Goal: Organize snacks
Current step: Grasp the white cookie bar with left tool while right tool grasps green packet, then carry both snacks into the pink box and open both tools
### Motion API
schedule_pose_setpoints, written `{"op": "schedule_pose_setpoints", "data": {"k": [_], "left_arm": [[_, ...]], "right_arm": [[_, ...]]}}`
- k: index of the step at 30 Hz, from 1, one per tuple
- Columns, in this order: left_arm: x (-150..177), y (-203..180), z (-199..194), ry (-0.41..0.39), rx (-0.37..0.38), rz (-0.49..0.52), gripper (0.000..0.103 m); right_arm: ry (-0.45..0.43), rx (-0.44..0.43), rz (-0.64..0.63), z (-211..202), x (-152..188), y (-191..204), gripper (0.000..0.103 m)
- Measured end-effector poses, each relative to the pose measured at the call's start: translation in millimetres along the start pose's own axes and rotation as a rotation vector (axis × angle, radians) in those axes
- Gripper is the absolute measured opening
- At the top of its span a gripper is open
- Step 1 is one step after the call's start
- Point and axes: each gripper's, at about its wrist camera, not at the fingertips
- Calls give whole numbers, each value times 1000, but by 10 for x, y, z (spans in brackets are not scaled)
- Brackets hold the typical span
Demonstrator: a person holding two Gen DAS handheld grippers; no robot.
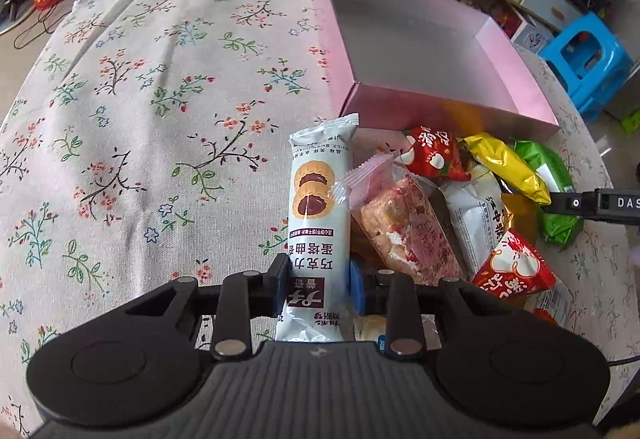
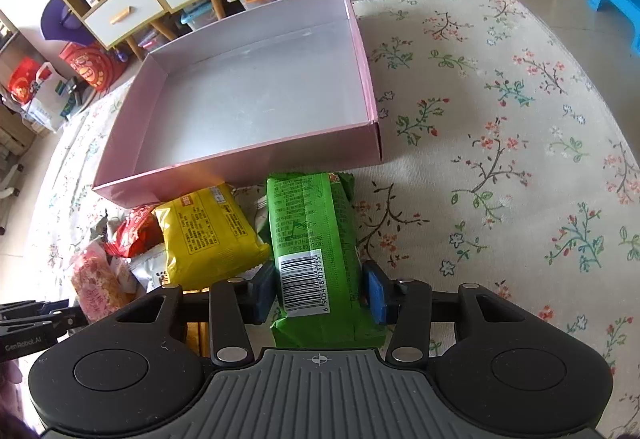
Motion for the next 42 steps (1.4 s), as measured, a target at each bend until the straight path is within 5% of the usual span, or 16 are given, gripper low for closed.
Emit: {"op": "schedule_pose_setpoints", "data": {"k": [28, 42], "left_arm": [[-31, 64, -597, -150, -10, -161, 27], [-288, -187, -506, -220, 80, -141, 28]], "right_arm": [[-109, -55, 80, -642, 26, 19, 44], [-164, -99, 132, -730, -92, 193, 44]]}}
Point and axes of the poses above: each gripper's, at about its wrist camera, not at the fingertips, and z roughly the way its jaws point, y to its left, x to its underside, and after that the axes turned 3 degrees about z, right-handed
